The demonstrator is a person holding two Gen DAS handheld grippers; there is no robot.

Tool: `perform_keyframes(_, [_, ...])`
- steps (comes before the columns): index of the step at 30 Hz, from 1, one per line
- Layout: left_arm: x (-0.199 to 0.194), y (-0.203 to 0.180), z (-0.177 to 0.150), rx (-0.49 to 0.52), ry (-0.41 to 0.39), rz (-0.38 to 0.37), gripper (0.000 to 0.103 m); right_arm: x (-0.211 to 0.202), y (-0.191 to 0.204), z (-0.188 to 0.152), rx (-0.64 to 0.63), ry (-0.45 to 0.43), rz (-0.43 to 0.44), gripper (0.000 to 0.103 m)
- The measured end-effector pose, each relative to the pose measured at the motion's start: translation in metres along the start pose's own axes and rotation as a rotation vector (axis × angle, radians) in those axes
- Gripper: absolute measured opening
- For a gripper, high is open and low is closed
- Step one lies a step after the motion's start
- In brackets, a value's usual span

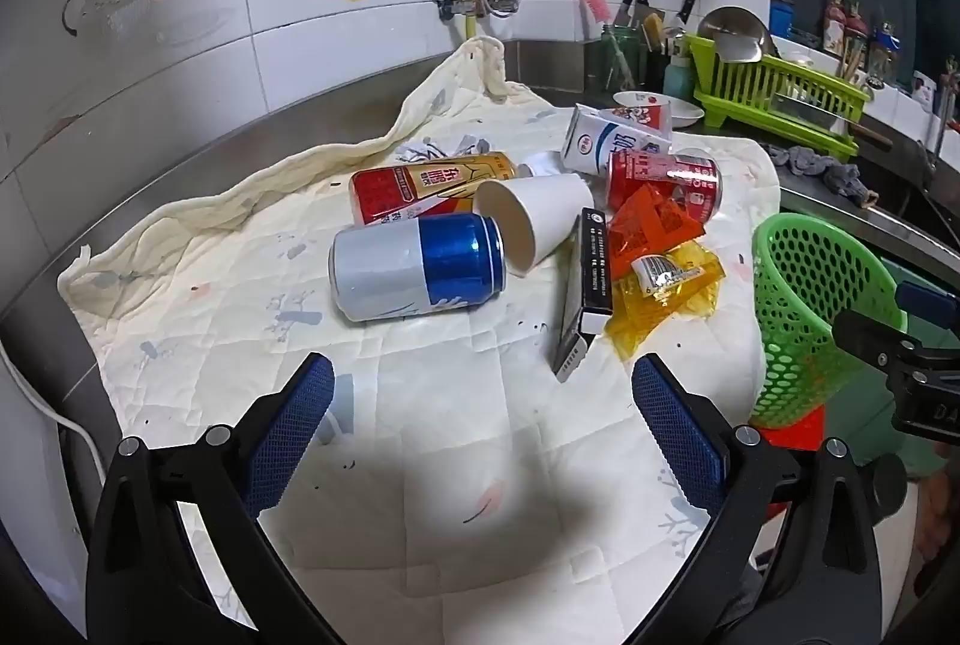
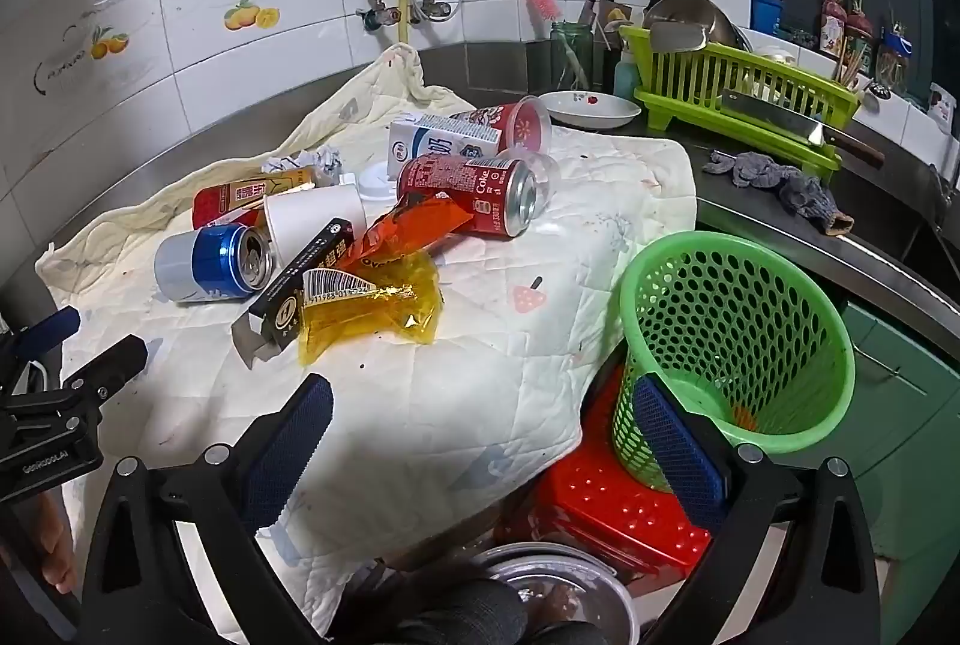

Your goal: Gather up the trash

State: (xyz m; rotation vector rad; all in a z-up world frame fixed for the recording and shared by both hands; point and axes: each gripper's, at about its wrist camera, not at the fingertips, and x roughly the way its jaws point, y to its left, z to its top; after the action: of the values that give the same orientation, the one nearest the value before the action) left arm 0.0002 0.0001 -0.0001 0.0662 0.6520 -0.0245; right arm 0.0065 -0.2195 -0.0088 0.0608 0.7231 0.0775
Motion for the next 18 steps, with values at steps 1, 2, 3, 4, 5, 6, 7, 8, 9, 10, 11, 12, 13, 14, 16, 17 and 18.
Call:
perform_keyframes(1, [0.000,0.000,0.000,0.000,0.000,-0.002,0.098,0.000,0.000,0.000,-0.001,0.000,0.001,0.097])
perform_keyframes(2, [0.000,0.000,0.000,0.002,-0.001,-0.004,0.098,0.000,0.001,0.000,-0.001,-0.001,0.000,0.097])
perform_keyframes(3, [-0.001,-0.001,0.000,0.004,-0.002,-0.005,0.098,-0.001,0.000,0.000,-0.001,-0.002,0.001,0.097])
perform_keyframes(4, [-0.001,-0.001,0.000,0.005,-0.003,-0.005,0.098,-0.001,0.000,0.000,-0.001,-0.002,0.003,0.097])
perform_keyframes(5, [0.000,0.000,0.000,-0.001,0.002,-0.004,0.098,-0.002,0.001,0.000,-0.001,-0.002,0.004,0.097])
perform_keyframes(6, [0.000,0.000,0.000,-0.001,0.002,-0.005,0.098,-0.003,0.001,0.001,-0.002,-0.002,0.003,0.097])
perform_keyframes(7, [0.000,0.001,0.000,-0.001,0.001,-0.006,0.098,-0.003,0.001,0.001,-0.004,-0.002,0.003,0.097])
perform_keyframes(8, [0.007,0.005,0.000,-0.002,0.003,-0.002,0.098,-0.003,0.002,0.001,-0.004,-0.001,0.002,0.097])
perform_keyframes(9, [0.009,0.006,-0.001,-0.002,0.004,-0.003,0.098,-0.003,0.003,0.001,-0.002,-0.002,0.003,0.097])
perform_keyframes(10, [0.010,0.007,-0.001,-0.001,0.004,-0.004,0.098,-0.003,0.002,0.001,-0.002,-0.003,0.005,0.097])
perform_keyframes(11, [0.011,0.008,-0.001,0.000,0.002,-0.003,0.098,-0.004,0.007,0.001,-0.004,-0.004,0.000,0.097])
perform_keyframes(12, [0.012,0.009,-0.001,0.001,0.001,-0.004,0.098,-0.004,0.007,0.002,-0.005,-0.004,-0.001,0.097])
perform_keyframes(13, [0.014,0.010,-0.001,0.002,0.001,-0.004,0.098,-0.004,0.007,0.002,-0.006,-0.004,-0.001,0.097])
perform_keyframes(14, [0.009,0.012,0.000,0.002,0.000,-0.002,0.098,-0.004,0.008,0.001,-0.007,-0.005,-0.002,0.097])
perform_keyframes(16, [0.004,0.013,0.001,0.000,-0.003,0.001,0.098,-0.004,0.008,0.002,-0.006,-0.005,-0.001,0.097])
perform_keyframes(17, [0.003,0.008,0.000,0.002,-0.003,0.005,0.098,-0.004,0.008,0.002,-0.006,-0.005,0.000,0.097])
perform_keyframes(18, [0.002,0.005,0.001,-0.001,-0.002,0.011,0.098,-0.004,0.008,0.002,-0.006,-0.005,-0.001,0.097])
